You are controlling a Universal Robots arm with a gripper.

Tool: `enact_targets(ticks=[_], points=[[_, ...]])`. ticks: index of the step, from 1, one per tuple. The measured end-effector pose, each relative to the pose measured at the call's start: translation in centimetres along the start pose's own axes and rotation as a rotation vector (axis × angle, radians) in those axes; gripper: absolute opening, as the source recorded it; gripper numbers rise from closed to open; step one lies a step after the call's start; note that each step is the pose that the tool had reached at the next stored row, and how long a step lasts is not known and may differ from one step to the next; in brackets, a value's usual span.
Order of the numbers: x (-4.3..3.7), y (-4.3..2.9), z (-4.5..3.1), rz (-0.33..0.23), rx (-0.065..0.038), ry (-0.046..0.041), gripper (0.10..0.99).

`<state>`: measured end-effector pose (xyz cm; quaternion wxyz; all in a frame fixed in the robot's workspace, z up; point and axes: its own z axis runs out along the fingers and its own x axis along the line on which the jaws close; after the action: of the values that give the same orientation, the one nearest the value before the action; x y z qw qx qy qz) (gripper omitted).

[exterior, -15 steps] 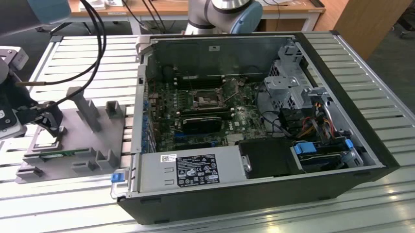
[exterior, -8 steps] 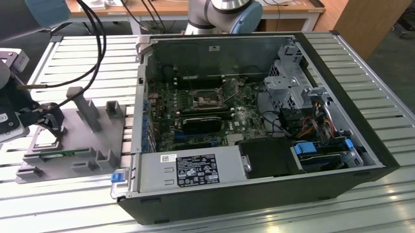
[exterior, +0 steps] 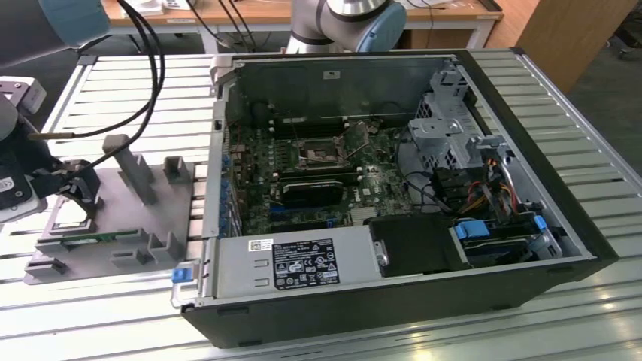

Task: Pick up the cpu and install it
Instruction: 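Pick up the cpu and move it towards the insertion slot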

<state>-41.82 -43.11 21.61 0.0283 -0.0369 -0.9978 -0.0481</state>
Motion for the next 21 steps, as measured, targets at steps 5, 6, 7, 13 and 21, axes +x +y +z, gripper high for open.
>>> enact_targets(ticks=[5, 6, 7, 13, 21], points=[[-0.03, 0.01, 0.38, 0.0, 0.0, -0.0002, 0.718], [-0.04, -0.01, 0.54, 0.0, 0.0, -0.0006, 0.718], [-0.06, -0.02, 0.68, 0.0, 0.0, -0.0006, 0.718], [-0.03, -0.04, 1.2, -0.012, -0.004, 0.0008, 0.718], [0.03, 0.08, 1.41, -0.013, -0.004, 0.0008, 0.718]])
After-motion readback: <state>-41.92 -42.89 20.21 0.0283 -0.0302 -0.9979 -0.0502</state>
